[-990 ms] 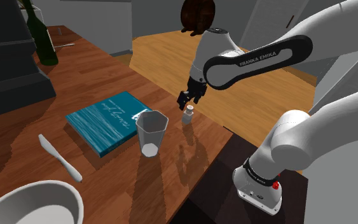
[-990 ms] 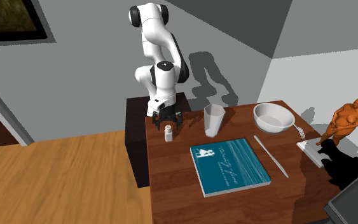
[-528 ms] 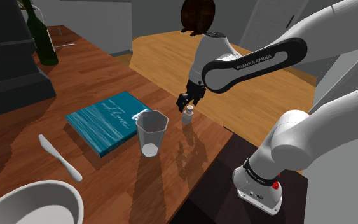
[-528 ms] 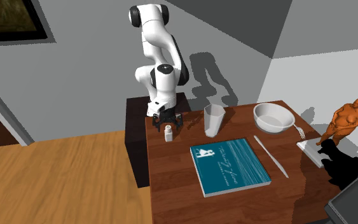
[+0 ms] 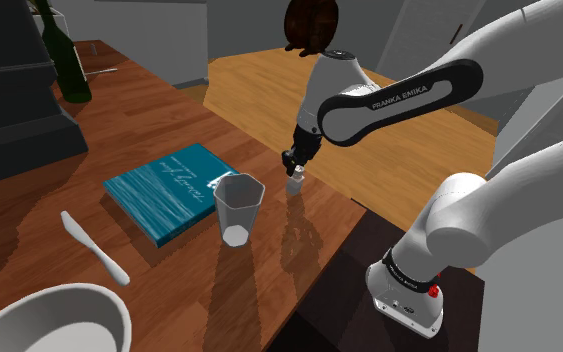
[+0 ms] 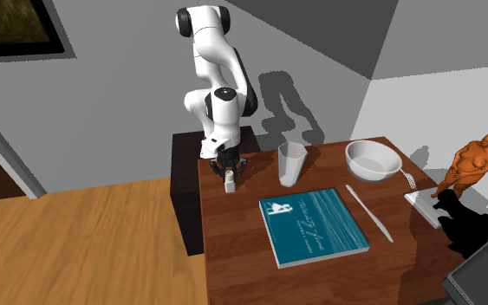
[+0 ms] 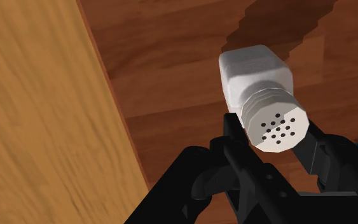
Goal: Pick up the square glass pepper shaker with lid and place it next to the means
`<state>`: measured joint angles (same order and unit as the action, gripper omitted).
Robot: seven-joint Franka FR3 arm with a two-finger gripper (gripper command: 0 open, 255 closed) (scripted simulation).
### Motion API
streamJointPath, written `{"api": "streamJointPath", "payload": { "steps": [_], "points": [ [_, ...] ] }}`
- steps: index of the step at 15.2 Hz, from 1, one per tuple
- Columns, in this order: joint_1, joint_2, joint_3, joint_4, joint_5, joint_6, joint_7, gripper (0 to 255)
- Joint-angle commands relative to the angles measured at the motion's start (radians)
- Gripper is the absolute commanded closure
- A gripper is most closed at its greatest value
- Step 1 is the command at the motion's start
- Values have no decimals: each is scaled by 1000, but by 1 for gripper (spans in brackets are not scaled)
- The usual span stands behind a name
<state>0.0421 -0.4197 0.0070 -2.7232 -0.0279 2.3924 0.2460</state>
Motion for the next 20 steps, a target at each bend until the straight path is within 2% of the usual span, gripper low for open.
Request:
{"api": "streamJointPath", "payload": {
  "steps": [1,4,20],
  "points": [
    [0,0,0,0,0,0,0,255],
    [0,0,0,0,0,0,0,255],
    [3,-121,-1,136,5,-258,-7,255]
  ]
}}
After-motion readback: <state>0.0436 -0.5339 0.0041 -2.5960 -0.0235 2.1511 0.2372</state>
